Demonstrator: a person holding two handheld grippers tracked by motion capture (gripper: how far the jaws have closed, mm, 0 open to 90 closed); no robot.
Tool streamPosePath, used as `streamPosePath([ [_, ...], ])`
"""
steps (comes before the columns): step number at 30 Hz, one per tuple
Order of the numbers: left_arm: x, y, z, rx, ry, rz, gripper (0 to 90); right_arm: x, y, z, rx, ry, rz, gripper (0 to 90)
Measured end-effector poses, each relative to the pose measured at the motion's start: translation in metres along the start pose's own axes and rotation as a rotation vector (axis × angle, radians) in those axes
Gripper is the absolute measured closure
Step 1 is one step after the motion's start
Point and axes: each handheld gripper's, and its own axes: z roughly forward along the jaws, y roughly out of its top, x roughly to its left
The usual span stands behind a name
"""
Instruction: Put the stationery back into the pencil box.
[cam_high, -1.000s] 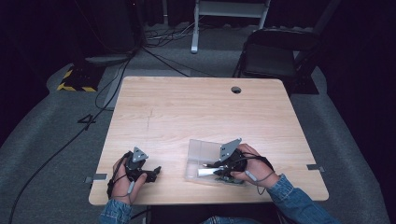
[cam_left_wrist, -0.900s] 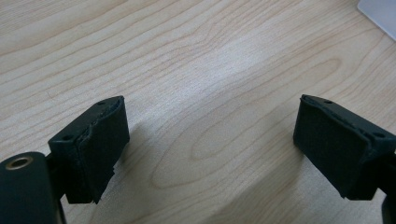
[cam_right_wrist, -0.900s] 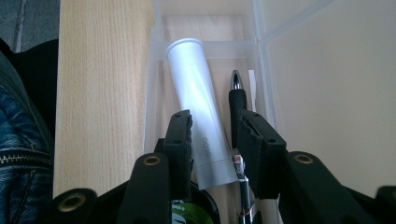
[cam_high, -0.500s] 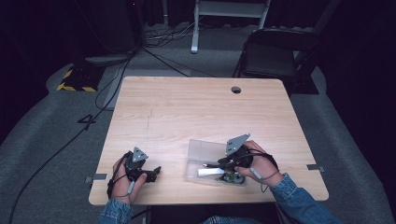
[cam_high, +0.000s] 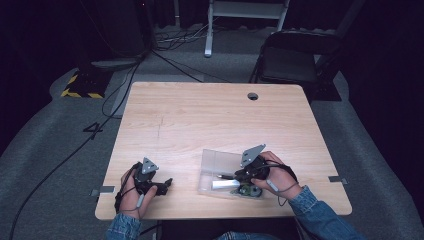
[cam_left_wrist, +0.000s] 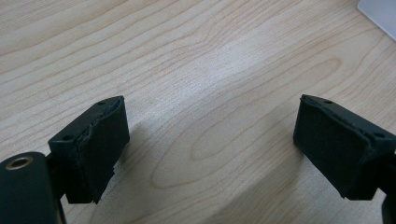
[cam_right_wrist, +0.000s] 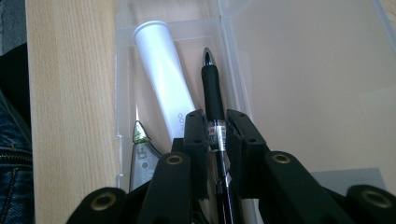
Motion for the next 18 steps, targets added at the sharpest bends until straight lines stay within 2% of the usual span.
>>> streamPosePath([
  [2, 0.000, 0.000, 0.000, 0.002, 0.000, 0.001, 11.0, 0.000, 0.000, 0.000, 0.002, -0.002, -0.002, 78.5],
  [14, 0.001, 0.001, 0.000, 0.000, 0.002, 0.007, 10.7, -0.001, 0.002, -0.017, -0.068, -0.033, 0.015, 72.3],
  [18, 0.000, 0.001, 0.000, 0.000, -0.001, 0.003, 10.6, -0.003, 0.002, -0.027, -0.115, -0.051, 0.046, 66.6],
])
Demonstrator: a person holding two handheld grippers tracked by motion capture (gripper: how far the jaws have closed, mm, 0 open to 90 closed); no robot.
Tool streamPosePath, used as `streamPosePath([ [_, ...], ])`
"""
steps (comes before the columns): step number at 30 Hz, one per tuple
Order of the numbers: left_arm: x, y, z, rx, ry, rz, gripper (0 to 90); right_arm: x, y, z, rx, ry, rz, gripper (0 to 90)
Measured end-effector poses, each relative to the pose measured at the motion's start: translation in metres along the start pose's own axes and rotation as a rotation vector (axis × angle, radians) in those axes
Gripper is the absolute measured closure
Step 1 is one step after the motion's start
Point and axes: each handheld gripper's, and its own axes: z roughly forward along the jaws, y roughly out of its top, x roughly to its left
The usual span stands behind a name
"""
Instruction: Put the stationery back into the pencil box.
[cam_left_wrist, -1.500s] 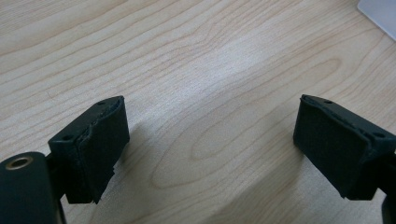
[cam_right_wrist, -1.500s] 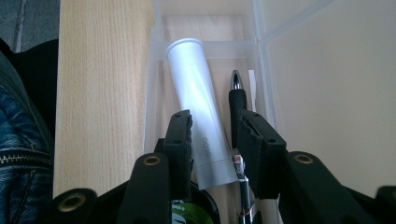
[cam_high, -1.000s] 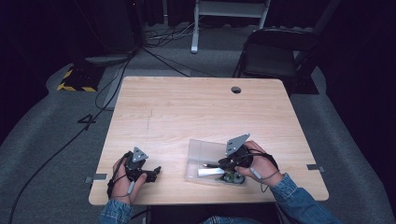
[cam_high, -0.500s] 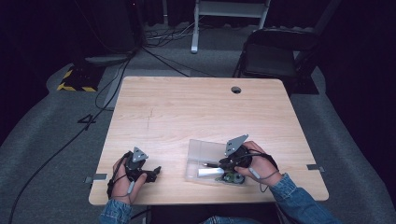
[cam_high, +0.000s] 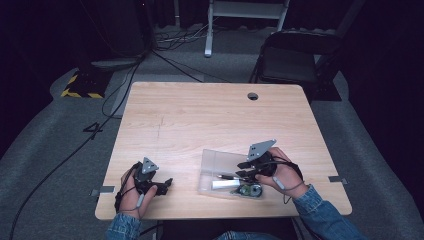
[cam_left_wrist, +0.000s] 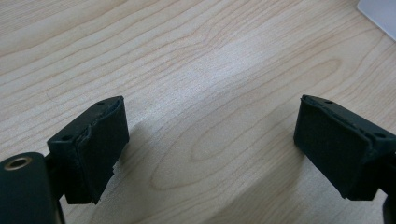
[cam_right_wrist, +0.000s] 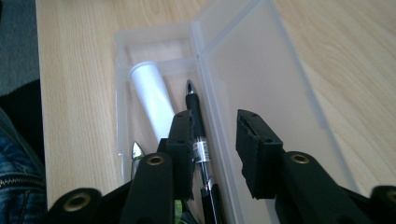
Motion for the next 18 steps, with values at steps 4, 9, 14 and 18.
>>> streamPosePath([
  [4, 0.000, 0.000, 0.000, 0.000, 0.000, 0.001, 10.6, -0.003, 0.000, -0.011, -0.051, -0.025, 0.038, 59.8],
  [9, 0.000, 0.000, 0.000, 0.000, 0.001, 0.002, 10.6, -0.008, -0.002, -0.024, -0.112, -0.067, 0.068, 52.6],
  [14, 0.000, 0.000, 0.000, 0.000, 0.000, 0.001, 10.7, -0.014, -0.007, -0.035, -0.151, -0.101, 0.096, 48.2],
  [18, 0.000, 0.000, 0.000, 0.000, 0.000, 0.000, 10.6, -0.019, -0.010, -0.043, -0.167, -0.122, 0.109, 46.0],
])
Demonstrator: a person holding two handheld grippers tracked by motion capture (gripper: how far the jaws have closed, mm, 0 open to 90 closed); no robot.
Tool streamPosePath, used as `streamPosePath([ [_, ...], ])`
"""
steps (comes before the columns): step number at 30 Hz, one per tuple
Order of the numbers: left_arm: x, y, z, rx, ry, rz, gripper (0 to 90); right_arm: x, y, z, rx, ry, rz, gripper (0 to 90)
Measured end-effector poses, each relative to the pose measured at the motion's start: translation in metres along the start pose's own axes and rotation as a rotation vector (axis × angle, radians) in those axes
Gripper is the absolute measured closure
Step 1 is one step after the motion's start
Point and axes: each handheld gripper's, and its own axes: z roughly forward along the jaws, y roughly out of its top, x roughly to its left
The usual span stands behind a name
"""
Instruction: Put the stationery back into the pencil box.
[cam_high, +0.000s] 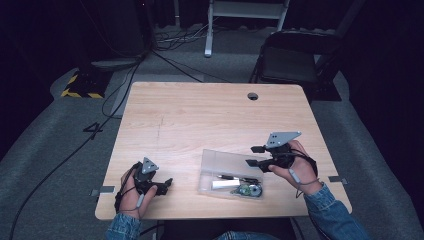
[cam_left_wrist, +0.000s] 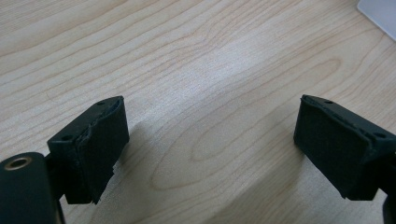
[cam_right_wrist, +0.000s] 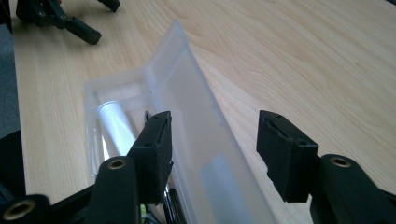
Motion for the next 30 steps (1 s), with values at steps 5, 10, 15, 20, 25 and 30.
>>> streamPosePath([
  [5, 0.001, 0.002, 0.002, 0.006, -0.001, -0.003, 9.1, -0.006, -0.003, -0.011, -0.029, -0.031, 0.031, 41.8],
  [10, 0.002, 0.005, 0.005, 0.010, 0.002, -0.004, 7.0, -0.016, -0.009, -0.025, -0.054, -0.079, 0.068, 38.4],
  [15, 0.003, 0.006, 0.007, 0.014, 0.004, -0.010, 4.9, -0.027, -0.017, -0.038, -0.062, -0.117, 0.106, 37.7],
  [20, 0.004, 0.007, 0.007, 0.014, 0.006, -0.012, 4.6, -0.036, -0.025, -0.046, -0.055, -0.154, 0.144, 37.2],
  [25, 0.005, 0.007, 0.008, 0.012, 0.005, -0.019, 4.6, -0.051, -0.037, -0.052, -0.042, -0.193, 0.189, 34.5],
  [30, 0.005, 0.007, 0.007, 0.013, 0.006, -0.015, 4.6, -0.067, -0.052, -0.056, -0.021, -0.232, 0.231, 33.8],
])
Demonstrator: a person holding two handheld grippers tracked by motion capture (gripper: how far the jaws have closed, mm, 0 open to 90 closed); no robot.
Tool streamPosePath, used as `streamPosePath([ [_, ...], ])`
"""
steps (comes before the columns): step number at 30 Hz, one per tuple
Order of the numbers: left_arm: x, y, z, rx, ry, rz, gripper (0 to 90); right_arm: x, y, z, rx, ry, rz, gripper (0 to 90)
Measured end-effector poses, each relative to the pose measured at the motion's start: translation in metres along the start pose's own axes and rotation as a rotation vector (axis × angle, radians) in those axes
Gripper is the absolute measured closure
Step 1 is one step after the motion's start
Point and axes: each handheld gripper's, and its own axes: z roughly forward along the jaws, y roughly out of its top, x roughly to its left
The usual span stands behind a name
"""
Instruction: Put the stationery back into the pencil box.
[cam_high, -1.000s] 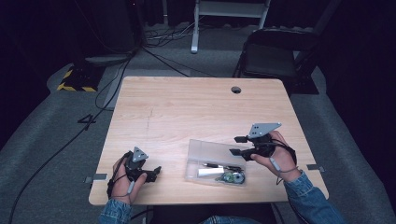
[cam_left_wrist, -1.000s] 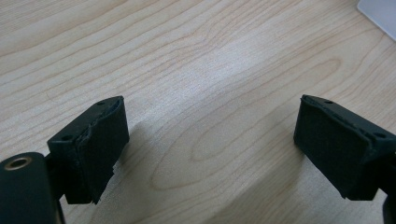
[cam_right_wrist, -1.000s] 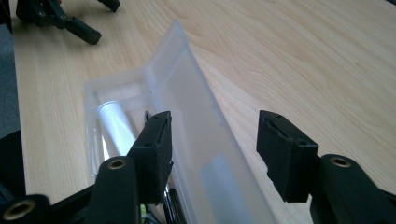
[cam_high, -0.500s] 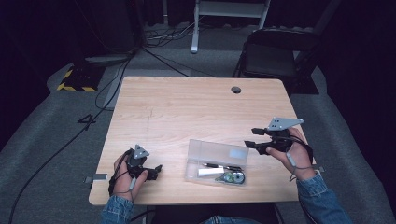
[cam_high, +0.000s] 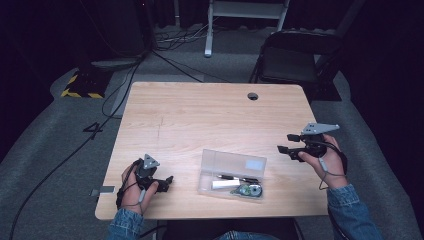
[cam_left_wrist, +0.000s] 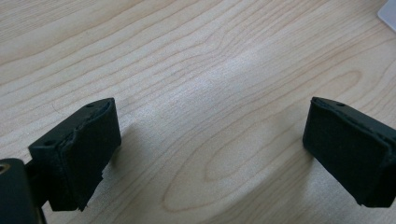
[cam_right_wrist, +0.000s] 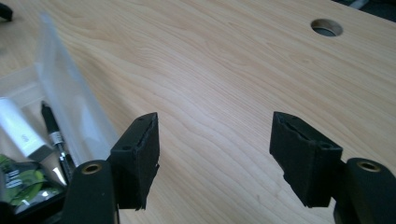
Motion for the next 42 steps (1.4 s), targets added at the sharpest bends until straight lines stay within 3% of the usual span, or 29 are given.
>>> streamPosePath([
  [2, 0.000, 0.000, 0.000, -0.002, 0.002, -0.005, 4.6, -0.007, -0.005, 0.000, 0.024, -0.031, 0.068, 32.4],
  [10, 0.002, -0.001, -0.001, 0.000, 0.003, 0.001, 4.6, -0.032, -0.024, 0.008, 0.043, -0.099, 0.105, 30.2],
  [18, 0.004, -0.001, -0.002, 0.004, 0.004, 0.000, 4.6, -0.045, -0.042, 0.019, 0.075, -0.146, 0.143, 30.1],
  [34, 0.007, -0.002, -0.003, 0.006, -0.011, 0.018, 4.4, -0.061, -0.071, 0.039, 0.098, -0.165, 0.148, 28.7],
  [42, 0.007, -0.002, -0.003, 0.007, -0.012, 0.020, 4.4, -0.064, -0.078, 0.048, 0.080, -0.186, 0.137, 12.6],
])
